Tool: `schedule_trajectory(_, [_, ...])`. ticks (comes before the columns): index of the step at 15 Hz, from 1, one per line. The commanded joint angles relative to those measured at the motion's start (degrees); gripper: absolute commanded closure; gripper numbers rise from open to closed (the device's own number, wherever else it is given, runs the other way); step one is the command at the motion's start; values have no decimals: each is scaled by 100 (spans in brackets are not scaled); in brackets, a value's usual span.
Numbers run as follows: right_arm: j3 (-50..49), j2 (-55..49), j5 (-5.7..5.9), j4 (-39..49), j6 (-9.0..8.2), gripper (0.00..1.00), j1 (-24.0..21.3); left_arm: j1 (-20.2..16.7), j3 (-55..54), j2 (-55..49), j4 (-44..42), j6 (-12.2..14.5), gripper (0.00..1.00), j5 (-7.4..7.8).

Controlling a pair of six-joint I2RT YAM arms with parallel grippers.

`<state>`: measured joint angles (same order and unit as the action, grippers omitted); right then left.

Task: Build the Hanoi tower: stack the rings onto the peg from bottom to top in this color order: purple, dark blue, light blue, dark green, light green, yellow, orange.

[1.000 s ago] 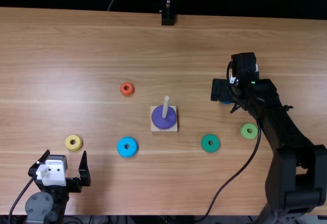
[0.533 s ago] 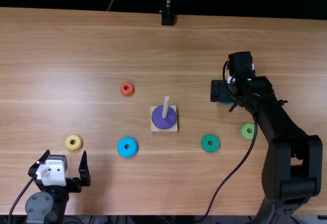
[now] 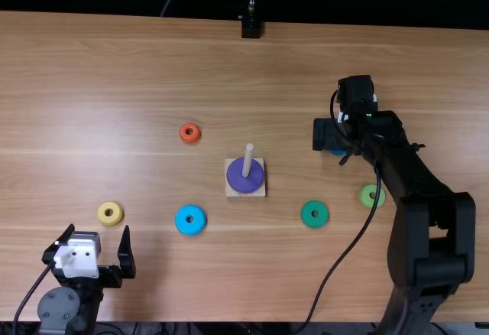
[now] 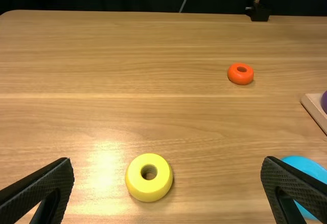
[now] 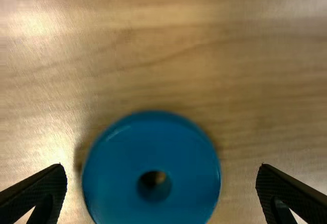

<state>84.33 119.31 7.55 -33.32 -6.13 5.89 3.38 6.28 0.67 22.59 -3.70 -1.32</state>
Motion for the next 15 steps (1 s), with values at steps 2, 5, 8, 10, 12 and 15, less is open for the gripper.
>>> schedule_trajectory(2, [162, 172, 99, -7, -30, 0, 35, -4, -628, -67, 431, 33, 0, -37])
schedule_trajectory(5, [162, 190, 110, -91, -30, 0, 44, -4, -628, -67, 431, 33, 0, -37])
schedule_trajectory(8, [180, 190, 110, -91, -30, 0, 44, -4, -628, -67, 431, 33, 0, -37])
schedule_trajectory(10, [171, 190, 110, -60, -30, 8, 44, -4, -628, -67, 431, 33, 0, -37])
schedule_trajectory(12, [153, 190, 99, -81, -30, 42, 44, -4, -628, -67, 431, 33, 0, -37])
schedule_trajectory(15, [109, 190, 67, -70, -30, 90, 53, -4, -628, -67, 431, 33, 0, -37])
